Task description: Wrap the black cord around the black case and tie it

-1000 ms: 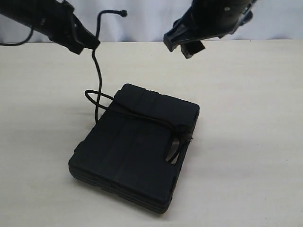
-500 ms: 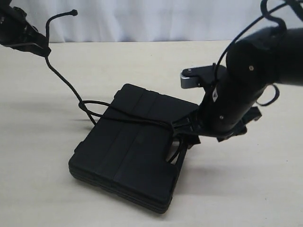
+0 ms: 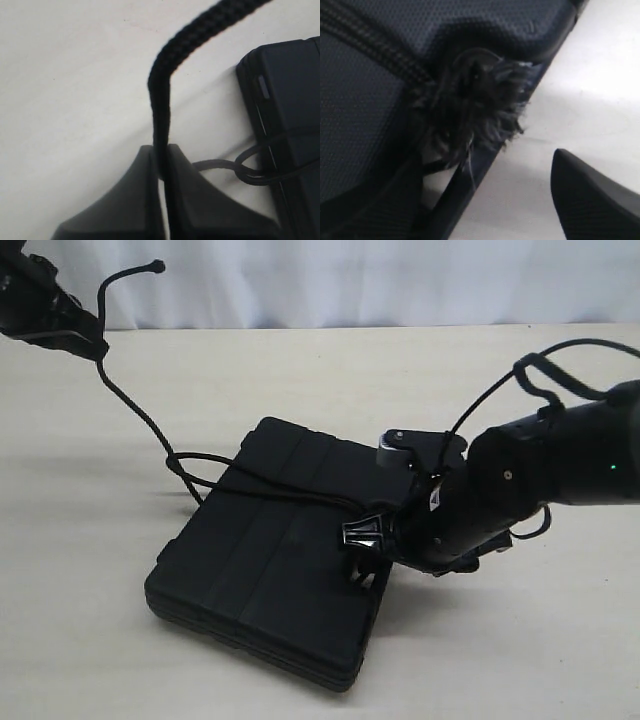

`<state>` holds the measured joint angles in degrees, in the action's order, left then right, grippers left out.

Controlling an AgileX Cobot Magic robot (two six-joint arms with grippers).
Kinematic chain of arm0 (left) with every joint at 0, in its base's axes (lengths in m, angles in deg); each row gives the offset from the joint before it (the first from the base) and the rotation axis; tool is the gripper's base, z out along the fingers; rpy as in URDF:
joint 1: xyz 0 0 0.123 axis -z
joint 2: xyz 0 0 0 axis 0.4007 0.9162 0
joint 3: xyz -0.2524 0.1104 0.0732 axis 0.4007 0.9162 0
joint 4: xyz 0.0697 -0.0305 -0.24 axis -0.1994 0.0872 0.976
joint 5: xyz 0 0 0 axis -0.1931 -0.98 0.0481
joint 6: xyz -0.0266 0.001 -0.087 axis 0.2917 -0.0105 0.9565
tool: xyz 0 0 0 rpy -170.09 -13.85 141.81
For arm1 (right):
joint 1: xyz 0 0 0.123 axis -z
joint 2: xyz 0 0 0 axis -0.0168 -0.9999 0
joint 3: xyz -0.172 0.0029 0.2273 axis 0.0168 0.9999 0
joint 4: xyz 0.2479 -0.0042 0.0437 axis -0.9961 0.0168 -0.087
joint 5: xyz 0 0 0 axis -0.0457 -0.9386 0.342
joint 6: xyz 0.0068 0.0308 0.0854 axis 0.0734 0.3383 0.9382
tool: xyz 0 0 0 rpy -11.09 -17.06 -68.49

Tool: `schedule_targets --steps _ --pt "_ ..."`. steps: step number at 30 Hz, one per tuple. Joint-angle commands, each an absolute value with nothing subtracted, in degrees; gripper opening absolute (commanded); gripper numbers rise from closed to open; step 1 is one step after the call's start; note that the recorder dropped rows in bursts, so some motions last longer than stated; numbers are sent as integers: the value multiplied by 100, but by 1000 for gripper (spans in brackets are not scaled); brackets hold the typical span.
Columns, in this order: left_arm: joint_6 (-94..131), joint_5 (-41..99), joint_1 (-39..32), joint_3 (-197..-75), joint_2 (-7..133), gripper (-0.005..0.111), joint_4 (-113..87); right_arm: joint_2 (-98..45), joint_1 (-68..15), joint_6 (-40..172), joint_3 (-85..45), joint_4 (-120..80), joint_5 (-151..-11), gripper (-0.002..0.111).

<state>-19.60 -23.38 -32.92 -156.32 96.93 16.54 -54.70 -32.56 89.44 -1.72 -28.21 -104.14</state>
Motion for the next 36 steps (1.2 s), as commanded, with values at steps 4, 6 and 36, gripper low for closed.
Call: schedule_targets --steps 4,6,36 --pt "-1824 -2162 -3303 -15665 9654 0 1642 -5767 -3231 8964 -152 -2821 -9678 14" --pt "-1606 -2028 -3303 -15665 9645 0 1568 -5647 -3216 8995 -152 -2821 -9525 5" --pt "-153 -1817 -4960 -15665 10443 0 281 -5449 -1778 8955 -152 -2047 -8720 7"
